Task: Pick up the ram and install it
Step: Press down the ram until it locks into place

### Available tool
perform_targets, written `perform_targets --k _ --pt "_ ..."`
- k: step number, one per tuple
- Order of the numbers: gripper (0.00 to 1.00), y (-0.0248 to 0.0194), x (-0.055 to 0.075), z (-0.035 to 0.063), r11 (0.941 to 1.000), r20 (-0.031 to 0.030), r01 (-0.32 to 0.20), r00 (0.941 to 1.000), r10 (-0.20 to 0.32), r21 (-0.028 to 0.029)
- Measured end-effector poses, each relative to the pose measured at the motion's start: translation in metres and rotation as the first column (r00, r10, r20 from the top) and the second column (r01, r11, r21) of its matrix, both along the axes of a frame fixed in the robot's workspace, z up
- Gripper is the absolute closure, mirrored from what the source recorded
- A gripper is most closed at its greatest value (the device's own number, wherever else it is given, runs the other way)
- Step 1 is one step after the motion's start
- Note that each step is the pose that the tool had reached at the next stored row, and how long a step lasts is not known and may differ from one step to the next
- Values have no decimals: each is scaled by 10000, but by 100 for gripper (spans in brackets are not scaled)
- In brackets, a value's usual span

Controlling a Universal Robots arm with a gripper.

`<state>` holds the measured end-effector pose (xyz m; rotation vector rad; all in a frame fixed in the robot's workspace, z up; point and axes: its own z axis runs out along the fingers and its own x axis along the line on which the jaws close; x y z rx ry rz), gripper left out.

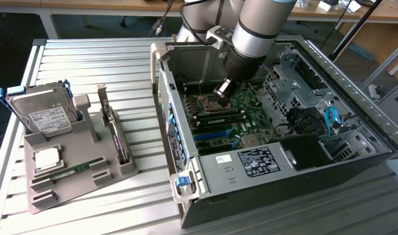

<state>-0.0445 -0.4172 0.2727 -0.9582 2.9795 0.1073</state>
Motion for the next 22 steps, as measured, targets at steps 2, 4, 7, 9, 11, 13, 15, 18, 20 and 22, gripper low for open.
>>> perform_targets --k 2,4,7,9,11,13,15,18,20,22 --pt "88 0 0 0 9990 0 437 9990 -437 0" --pt "88 0 0 0 9970 0 776 9970 -776 0" --pt "88 0 0 -1 9917 0 1282 9917 -1282 0" --pt "88 0 0 -2 9870 0 1605 9870 -1605 0" --pt "88 0 0 -3 9810 0 1941 9810 -1941 0" --pt "88 0 0 -3 9734 0 2291 9734 -2291 -1" --pt "88 0 0 -5 9654 0 2607 9654 -2607 -1" --pt "88 0 0 -8 9441 0 3297 9441 -3297 0" --pt "88 0 0 -10 9291 0 3698 9291 -3698 -1" --pt "88 0 0 -13 9096 0 4155 9096 -4155 -1"
